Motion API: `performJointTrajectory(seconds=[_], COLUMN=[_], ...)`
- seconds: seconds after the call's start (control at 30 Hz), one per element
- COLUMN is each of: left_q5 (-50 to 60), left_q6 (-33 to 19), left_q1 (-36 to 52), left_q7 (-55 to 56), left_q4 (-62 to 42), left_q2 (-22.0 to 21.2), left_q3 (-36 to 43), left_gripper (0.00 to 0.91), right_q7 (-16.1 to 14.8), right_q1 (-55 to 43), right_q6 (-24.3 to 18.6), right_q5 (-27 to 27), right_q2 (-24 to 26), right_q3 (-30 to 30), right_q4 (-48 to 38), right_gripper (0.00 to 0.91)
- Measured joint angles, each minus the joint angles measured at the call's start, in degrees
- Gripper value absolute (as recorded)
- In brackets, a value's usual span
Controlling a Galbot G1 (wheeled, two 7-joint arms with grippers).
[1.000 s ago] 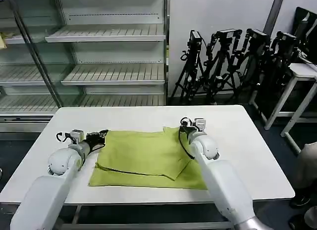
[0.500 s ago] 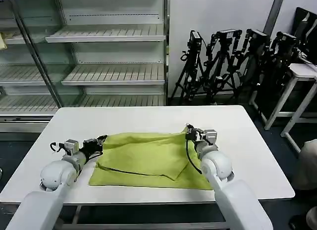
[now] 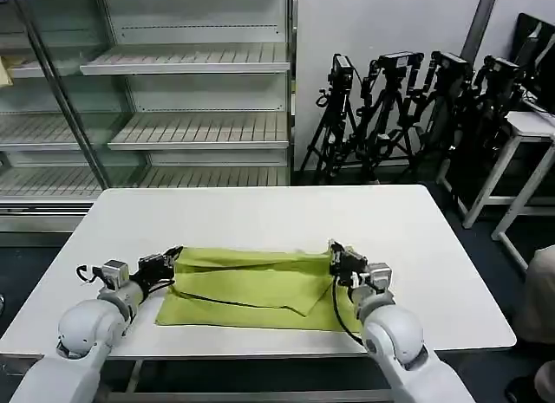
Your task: Fold and organize the clothes.
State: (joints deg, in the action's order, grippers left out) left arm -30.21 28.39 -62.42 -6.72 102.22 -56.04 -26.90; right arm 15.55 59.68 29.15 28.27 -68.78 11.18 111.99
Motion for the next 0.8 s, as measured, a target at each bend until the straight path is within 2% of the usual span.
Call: performJointTrajectory(seconds=[0.8], left_q5=[1.7], left_q6=[1.3], left_q1=[-5.4], left_q7=[-0.1], left_q4=[4.5], left_q2=[1.0], left_q3=[-0.6], left_gripper=[0.02], right_q7=[-0.4], right_q1=[4.2], right_q6=[1.1], right_q5=[-2.1], right_q2=[0.6], right_q3=[0.4], right_q4=[1.8], right_gripper=[0.0])
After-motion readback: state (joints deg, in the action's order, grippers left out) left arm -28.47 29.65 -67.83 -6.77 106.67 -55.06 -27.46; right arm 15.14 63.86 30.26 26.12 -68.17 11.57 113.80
